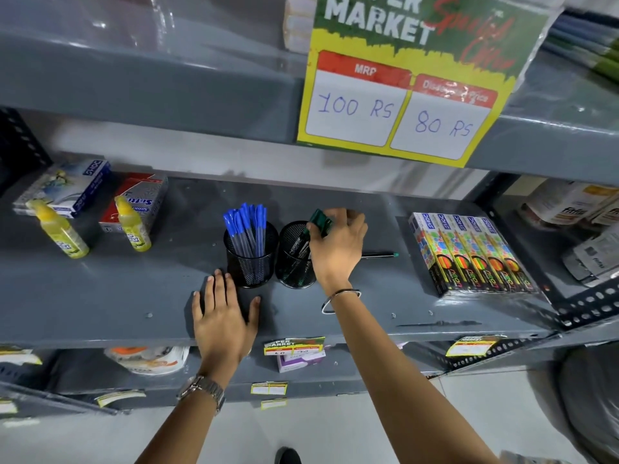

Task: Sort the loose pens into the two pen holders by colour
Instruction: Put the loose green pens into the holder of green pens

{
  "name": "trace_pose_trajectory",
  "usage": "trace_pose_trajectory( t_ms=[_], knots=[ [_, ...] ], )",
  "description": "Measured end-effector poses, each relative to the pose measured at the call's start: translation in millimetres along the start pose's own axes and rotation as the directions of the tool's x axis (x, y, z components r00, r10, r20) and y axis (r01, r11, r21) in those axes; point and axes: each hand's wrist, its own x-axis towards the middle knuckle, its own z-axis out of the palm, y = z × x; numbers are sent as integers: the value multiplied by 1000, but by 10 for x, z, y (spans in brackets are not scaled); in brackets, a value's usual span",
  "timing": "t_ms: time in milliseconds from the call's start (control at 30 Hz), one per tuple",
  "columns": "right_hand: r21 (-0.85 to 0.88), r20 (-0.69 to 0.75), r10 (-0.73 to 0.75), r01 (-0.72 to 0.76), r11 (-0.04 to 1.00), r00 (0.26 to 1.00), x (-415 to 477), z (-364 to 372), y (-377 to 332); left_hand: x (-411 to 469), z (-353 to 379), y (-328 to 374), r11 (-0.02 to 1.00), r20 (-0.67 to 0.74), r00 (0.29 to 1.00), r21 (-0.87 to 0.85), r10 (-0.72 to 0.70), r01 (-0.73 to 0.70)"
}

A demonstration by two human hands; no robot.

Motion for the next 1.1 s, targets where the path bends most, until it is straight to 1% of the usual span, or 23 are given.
trace_pose_trajectory(
  t_ms=[100,233,267,333,367,400,433,467,500,533,567,600,633,700,867,967,1033,1100],
  knots=[
    [51,-3,34,-34,998,999,-6,-16,37,1,-6,11,1000,0,1000,-3,-5,5],
    [177,30,38,-43,983,999,26,-52,118,-4,-2,4,1000,1,1000,13,-5,5],
    [229,5,50,-50,972,999,40,-78,165,-3,-1,3,1000,0,1000,14,-5,5],
    [300,-74,120,-93,949,990,92,-153,328,0,3,10,1000,0,1000,13,-5,5],
    [295,-104,168,-131,946,980,132,-194,446,3,5,14,1000,0,1000,13,-4,4],
    [250,-109,208,-176,952,972,185,-228,586,6,8,18,1000,1,1000,11,-4,4],
    [152,-76,225,-212,965,971,231,-252,731,6,10,19,1000,3,1000,11,-5,5],
    [9,4,213,-213,977,977,264,-263,863,4,15,18,1000,5,1000,11,-6,6],
    [-134,118,179,-163,977,977,280,-260,972,2,19,15,1000,4,1000,12,-8,8],
    [-235,241,134,-76,969,961,282,-238,1047,2,23,11,1000,3,1000,14,-9,9],
    [-284,346,87,16,959,934,277,-207,1092,5,27,6,1000,2,1000,17,-11,11],
    [-300,422,49,89,950,905,264,-175,1111,7,30,2,1000,2,1000,19,-11,11],
    [-305,471,24,138,942,882,252,-144,1116,9,33,1,1000,2,1000,19,-10,10],
    [-316,516,1,189,930,856,224,-91,1101,7,41,3,1000,-1,1000,17,-7,7],
    [-318,491,4,175,932,871,196,-36,1075,10,42,15,1000,-15,1000,18,-5,5],
    [-282,486,-28,188,941,873,155,-65,1093,11,48,9,1000,-12,1000,19,-7,8],
    [-237,407,-70,179,955,911,131,-117,1096,12,49,4,1000,-8,1000,25,-6,6],
    [-206,266,-106,163,965,958,135,-204,1050,12,43,9,1000,-5,1000,30,-4,4]
  ],
)
